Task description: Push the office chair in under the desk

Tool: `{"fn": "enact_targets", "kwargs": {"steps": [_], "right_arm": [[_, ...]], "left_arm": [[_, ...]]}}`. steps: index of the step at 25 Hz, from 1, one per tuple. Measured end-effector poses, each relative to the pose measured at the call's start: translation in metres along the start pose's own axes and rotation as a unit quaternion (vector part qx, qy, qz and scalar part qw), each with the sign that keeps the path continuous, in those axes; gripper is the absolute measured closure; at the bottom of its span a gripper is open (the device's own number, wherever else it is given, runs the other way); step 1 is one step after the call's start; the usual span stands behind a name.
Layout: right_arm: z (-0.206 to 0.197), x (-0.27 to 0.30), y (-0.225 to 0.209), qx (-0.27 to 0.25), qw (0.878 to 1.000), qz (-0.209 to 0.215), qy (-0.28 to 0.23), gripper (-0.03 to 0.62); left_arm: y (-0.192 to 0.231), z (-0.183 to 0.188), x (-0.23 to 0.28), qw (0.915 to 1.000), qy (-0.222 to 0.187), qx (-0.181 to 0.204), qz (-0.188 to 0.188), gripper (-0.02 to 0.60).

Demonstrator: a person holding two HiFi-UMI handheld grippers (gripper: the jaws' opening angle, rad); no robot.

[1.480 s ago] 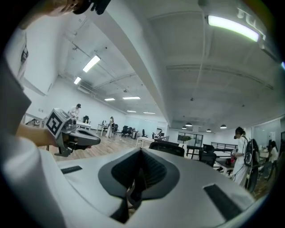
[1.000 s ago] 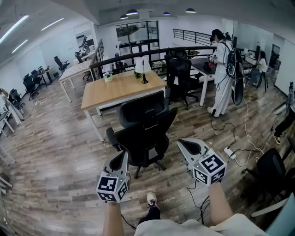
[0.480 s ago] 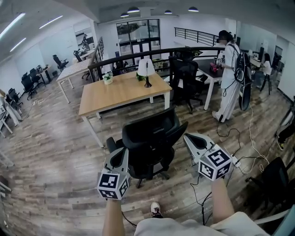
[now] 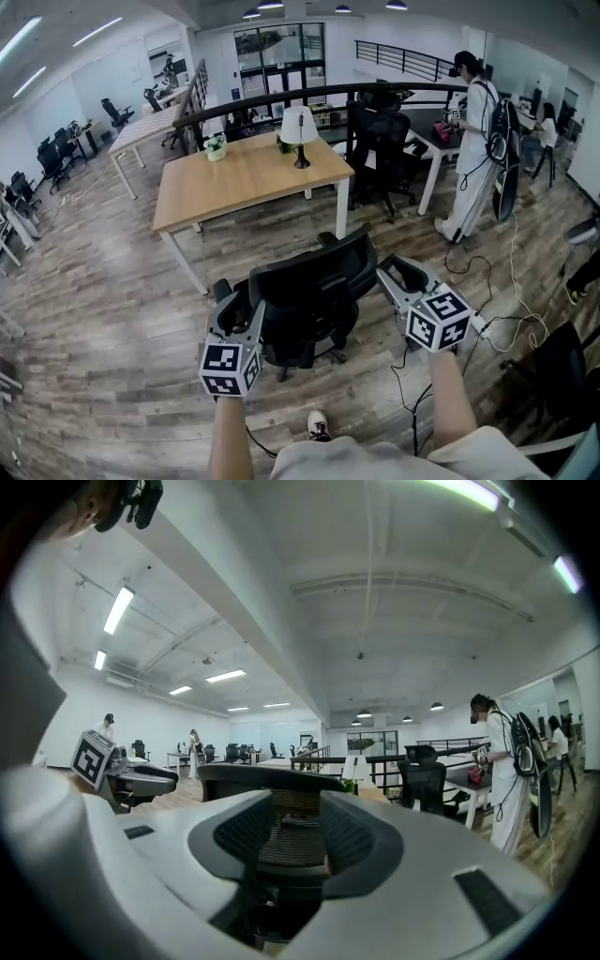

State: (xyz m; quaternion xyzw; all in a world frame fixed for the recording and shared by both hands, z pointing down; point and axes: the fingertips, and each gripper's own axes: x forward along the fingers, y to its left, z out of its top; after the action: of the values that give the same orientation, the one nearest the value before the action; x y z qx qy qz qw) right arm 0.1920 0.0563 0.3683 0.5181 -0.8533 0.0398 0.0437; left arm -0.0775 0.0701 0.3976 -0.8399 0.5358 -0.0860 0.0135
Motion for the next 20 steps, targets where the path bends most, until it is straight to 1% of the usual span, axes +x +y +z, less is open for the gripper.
{"fn": "enact_targets", "kwargs": {"steps": [3,5,10,16,18,20], "right_arm": [[-0.012,0.022,-0.014,-0.004,1.0,-0.007,0.015,0.391],[-0.018,0.038,-0.02,-0.011,1.0,-0.01,0.026,0.382],[-0.023,0.074,-0.034,-0.023,0.999,-0.018,0.044,0.368],[-0.039,0.104,-0.048,-0.027,0.997,-0.034,0.063,0.358],[-0.043,0.114,-0.053,-0.023,0.997,-0.042,0.068,0.358],[-0.05,0.121,-0.058,-0.021,0.996,-0.049,0.074,0.358]], "left_arm": [[0.006,-0.014,0.018,0.9997,0.017,0.005,-0.018,0.324],[0.009,-0.023,0.029,0.9992,0.027,0.007,-0.031,0.304],[0.022,-0.036,0.05,0.9979,0.042,0.011,-0.047,0.295],[0.029,-0.044,0.07,0.9955,0.045,0.014,-0.082,0.287],[0.03,-0.045,0.079,0.9949,0.047,0.019,-0.087,0.287],[0.028,-0.046,0.085,0.9945,0.047,0.016,-0.093,0.285]]}}
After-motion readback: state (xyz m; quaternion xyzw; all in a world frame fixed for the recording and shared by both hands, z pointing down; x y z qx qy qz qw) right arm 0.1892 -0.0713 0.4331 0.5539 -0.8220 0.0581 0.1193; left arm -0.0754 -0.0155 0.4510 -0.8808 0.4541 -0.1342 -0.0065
